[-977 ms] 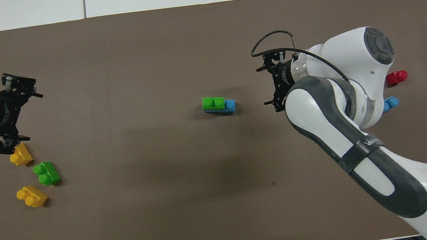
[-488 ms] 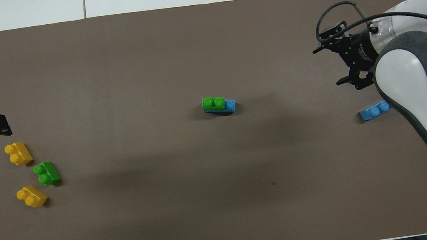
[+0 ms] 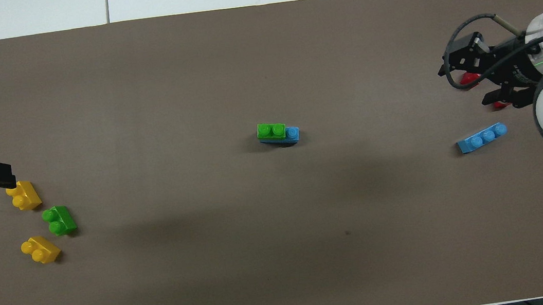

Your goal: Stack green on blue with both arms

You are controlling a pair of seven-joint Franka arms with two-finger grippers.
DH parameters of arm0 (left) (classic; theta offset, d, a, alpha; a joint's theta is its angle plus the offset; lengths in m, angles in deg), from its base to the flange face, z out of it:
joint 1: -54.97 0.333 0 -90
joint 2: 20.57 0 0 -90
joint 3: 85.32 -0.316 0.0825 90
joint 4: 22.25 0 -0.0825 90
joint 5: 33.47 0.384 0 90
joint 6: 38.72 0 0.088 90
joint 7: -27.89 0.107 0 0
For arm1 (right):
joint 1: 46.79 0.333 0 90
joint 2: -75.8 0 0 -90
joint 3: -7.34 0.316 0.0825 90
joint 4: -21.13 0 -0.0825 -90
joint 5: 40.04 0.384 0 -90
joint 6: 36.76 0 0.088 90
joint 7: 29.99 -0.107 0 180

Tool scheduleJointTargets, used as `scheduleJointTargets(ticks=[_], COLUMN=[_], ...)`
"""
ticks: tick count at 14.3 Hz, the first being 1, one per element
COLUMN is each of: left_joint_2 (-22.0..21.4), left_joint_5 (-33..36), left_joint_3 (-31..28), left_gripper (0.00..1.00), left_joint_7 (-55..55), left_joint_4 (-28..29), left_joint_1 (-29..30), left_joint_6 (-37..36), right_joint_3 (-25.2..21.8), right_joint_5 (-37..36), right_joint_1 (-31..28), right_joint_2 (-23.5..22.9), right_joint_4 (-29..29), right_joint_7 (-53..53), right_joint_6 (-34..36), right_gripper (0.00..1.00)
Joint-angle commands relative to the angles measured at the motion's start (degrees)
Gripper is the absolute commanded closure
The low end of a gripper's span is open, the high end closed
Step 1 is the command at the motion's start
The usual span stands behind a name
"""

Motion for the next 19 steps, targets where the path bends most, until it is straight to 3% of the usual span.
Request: scheduleJointTargets(ticks=[1,9,19], left_joint_2=[-0.3,-0.6,-0.9], left_joint_5=[-1.7,-4.9,-4.8], left_joint_3=[0.5,0.1,0.5], left_gripper=[0.0,0.0,0.0], left_joint_7=[1.3,1.3,1.3], left_joint_4=[-0.9,-0.9,-0.6], left_joint_1=[0.4,0.6,0.3], left_joint_6=[-3.2,-2.3,0.7], right_joint_3=[0.5,0.5,0.6], right_joint_5=[-2.8,-5.8,-9.8], right_joint_1=[-2.7,-3.6,-4.4], right_joint_2=[1.7,6.1,6.3], right_joint_4=[-0.5,-0.5,0.6], right_joint_7=[11.3,17.7,23.3], right_joint_6=[2.2,9.4,10.7], right_gripper=[0.0,0.0,0.0])
